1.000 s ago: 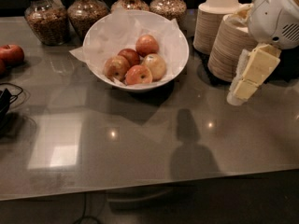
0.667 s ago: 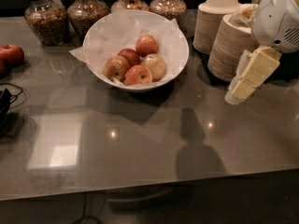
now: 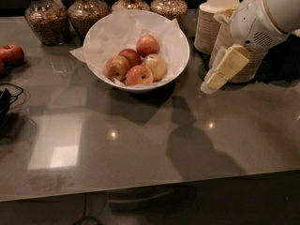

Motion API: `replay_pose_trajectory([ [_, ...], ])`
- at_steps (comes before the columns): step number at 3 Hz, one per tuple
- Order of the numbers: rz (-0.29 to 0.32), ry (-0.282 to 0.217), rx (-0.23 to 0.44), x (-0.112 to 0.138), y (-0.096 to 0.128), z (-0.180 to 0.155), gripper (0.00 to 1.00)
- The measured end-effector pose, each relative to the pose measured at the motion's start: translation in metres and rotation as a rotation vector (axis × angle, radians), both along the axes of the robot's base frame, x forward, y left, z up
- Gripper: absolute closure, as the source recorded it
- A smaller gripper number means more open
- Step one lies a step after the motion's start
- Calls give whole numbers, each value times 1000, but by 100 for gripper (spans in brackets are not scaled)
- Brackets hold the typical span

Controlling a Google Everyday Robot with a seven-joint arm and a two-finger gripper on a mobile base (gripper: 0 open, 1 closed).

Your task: Pick apple from white bowl

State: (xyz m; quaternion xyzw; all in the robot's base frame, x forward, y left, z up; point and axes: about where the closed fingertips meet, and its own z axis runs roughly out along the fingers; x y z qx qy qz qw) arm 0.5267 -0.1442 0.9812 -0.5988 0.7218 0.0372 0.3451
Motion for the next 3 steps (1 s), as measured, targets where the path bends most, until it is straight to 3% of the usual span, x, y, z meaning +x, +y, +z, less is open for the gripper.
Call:
replay_pose_trajectory([
  [2, 66, -31, 19, 39, 43, -5, 4],
  [3, 92, -52, 25, 57, 60, -5, 16],
])
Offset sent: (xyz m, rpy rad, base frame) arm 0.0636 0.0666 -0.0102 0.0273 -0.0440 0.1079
